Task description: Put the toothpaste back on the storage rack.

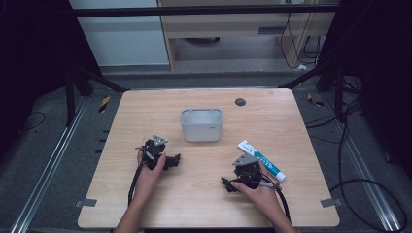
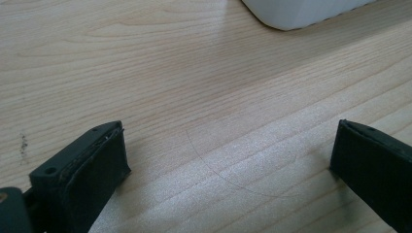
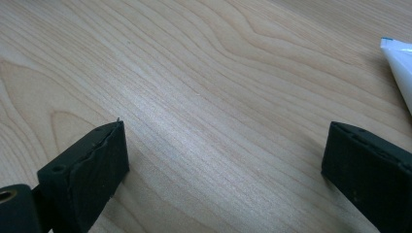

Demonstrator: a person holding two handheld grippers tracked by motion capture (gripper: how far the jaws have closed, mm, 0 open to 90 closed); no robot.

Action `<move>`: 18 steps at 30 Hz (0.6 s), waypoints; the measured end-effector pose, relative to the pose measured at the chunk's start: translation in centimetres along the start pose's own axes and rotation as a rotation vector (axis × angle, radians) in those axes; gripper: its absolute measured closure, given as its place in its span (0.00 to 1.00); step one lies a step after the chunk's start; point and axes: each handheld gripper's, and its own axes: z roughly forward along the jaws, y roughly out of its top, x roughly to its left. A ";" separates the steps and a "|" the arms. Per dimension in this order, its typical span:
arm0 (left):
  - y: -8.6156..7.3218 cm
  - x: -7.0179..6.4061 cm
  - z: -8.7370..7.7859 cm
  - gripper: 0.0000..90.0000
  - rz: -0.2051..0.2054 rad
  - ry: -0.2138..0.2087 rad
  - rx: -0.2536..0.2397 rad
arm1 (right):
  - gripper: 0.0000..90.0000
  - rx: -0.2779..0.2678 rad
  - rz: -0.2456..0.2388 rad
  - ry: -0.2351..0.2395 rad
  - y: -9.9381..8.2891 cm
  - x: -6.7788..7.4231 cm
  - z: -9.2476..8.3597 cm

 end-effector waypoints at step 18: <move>0.0 0.0 0.0 0.00 -0.001 -0.001 0.000 | 0.17 -0.004 -0.053 0.008 0.2 1.3 -2.7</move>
